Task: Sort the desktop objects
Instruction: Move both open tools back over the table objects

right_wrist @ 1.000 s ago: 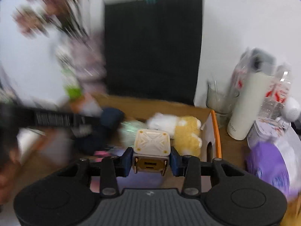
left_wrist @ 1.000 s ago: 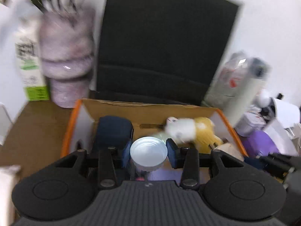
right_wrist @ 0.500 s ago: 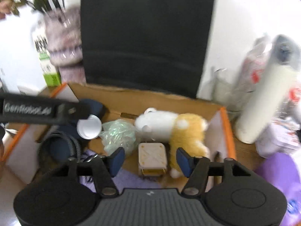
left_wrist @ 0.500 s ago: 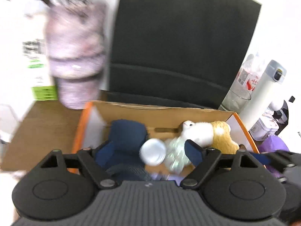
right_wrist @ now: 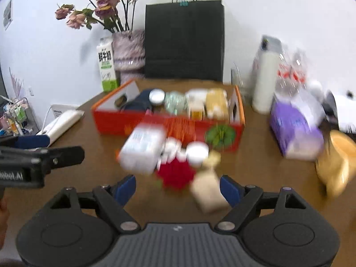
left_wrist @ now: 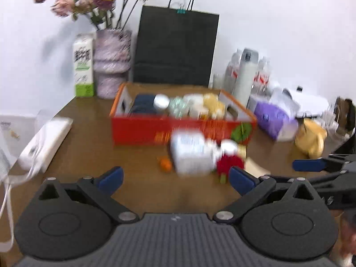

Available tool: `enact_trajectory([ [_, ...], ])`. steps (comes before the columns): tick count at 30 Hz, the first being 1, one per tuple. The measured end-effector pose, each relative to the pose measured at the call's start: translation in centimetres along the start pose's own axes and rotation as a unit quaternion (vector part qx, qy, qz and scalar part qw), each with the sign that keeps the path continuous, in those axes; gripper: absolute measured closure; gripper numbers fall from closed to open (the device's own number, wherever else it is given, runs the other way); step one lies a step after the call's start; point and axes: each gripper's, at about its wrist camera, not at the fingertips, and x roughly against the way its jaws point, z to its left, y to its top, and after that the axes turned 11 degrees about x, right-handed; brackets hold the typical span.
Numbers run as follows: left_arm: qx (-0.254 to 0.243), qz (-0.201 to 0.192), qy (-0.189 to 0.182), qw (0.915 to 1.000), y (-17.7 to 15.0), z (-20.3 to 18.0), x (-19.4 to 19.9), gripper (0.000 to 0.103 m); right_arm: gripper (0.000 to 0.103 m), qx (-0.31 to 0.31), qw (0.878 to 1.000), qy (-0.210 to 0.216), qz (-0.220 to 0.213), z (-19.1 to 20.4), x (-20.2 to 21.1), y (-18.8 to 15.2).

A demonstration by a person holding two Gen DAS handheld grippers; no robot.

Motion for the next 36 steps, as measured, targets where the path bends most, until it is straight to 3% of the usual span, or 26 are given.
enact_trajectory([
  [3, 0.010, 0.002, -0.004, 0.9999, -3.6, 1.0, 2.3, 0.000, 0.020, -0.022, 1.000, 0.002, 0.000, 1.3, 2.3, -3.7],
  [7, 0.013, 0.004, 0.027, 0.9995, -6.9, 1.5, 3.9, 0.000, 0.015, 0.029, 0.999, -0.026, -0.024, 3.9, 4.8, -8.1],
  [12, -0.012, -0.045, 0.031, 0.9984, -9.5, 1.6, 6.6, 0.000, 0.015, 0.059, 0.997, -0.038, -0.041, 6.2, 7.2, -12.1],
  [20, -0.025, -0.080, 0.022, 0.9962, -11.1, 1.4, 7.7, 0.000, 0.008, 0.055, 0.992, -0.060, -0.094, 7.0, 9.1, -13.3],
  [28, -0.030, -0.062, 0.020, 0.9975, -11.0, 1.2, 7.0, 0.000, 0.009, -0.009, 0.991, -0.076, -0.108, 4.8, 8.8, -13.6],
  [36, -0.038, -0.047, 0.021, 0.9979, -11.0, 1.0, 6.6, 0.000, 0.009, -0.011, 0.990, -0.080, -0.113, 4.9, 8.8, -13.8],
])
